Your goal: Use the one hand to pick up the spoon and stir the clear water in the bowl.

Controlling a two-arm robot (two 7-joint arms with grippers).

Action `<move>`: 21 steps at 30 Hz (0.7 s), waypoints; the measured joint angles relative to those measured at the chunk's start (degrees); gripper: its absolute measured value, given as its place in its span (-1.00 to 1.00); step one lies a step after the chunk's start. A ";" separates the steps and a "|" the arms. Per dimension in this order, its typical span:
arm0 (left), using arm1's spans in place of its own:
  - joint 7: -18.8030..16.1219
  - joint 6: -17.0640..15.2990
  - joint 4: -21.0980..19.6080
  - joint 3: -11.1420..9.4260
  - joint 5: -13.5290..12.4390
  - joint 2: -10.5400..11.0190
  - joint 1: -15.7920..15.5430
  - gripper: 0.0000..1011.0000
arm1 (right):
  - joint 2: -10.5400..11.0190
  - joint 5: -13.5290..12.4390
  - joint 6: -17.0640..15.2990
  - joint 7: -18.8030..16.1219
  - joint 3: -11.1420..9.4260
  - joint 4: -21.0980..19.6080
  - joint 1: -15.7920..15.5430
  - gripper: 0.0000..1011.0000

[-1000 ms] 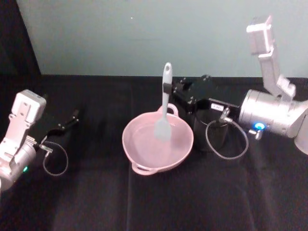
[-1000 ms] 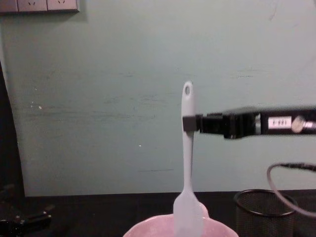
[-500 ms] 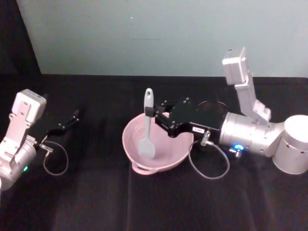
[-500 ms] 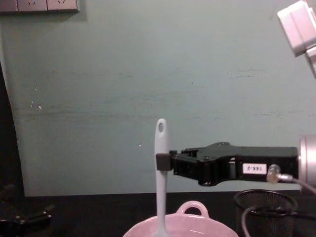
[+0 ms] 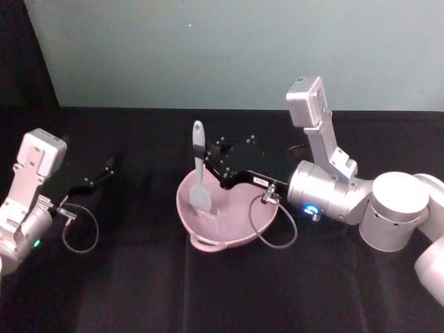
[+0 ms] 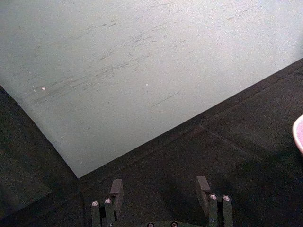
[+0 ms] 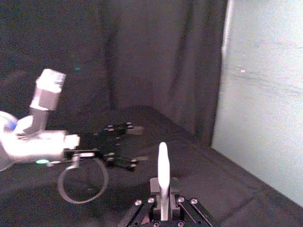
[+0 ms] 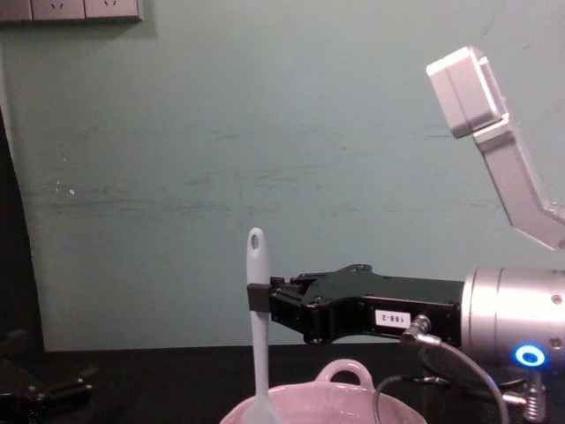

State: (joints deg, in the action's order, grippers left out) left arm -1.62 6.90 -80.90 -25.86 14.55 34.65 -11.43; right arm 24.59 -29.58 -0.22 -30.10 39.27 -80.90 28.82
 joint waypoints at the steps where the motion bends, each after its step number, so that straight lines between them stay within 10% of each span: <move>1: 0.00 0.00 0.00 0.00 0.00 0.00 0.00 1.00 | -0.55 0.73 0.31 0.85 -0.23 0.75 0.21 -0.78; 8: 0.00 0.00 0.00 0.00 0.00 0.00 0.00 1.00 | -1.02 2.56 0.73 2.83 -1.79 2.47 0.61 -0.78; 21: 0.00 0.00 0.00 0.00 0.00 0.00 0.00 1.00 | 4.94 1.75 -0.90 1.60 -6.16 -4.03 -4.34 -0.78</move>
State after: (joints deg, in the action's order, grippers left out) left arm -1.62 6.91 -80.90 -25.86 14.55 34.65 -11.43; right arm 29.53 -27.83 -1.12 -28.51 33.10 -84.94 24.49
